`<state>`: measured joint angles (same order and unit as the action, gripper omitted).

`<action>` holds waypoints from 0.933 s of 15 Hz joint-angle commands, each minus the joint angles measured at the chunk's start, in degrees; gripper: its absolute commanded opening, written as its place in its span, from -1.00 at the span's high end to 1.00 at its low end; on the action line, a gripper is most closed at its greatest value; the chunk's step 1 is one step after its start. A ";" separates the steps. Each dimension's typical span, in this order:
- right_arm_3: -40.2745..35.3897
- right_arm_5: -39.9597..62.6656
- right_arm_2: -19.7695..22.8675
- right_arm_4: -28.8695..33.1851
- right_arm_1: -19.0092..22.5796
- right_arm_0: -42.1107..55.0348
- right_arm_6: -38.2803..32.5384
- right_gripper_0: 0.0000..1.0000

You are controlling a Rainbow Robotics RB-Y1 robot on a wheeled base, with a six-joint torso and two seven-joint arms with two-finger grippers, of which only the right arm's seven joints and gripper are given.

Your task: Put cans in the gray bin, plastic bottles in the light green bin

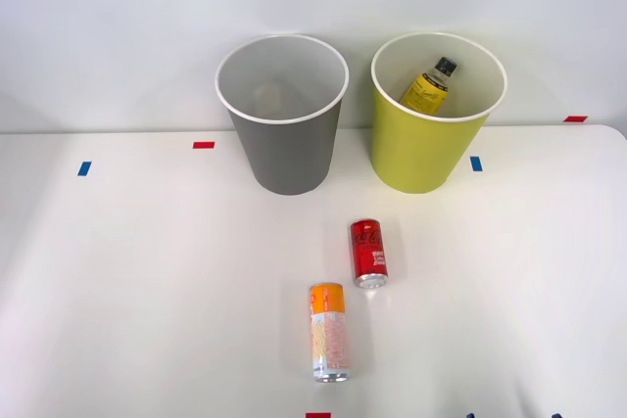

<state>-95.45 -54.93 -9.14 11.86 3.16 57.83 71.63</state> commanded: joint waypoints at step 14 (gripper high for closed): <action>0.00 0.00 0.00 0.00 0.00 0.00 0.00 -1.00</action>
<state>-95.45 -54.93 -9.14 11.86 3.16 57.83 71.63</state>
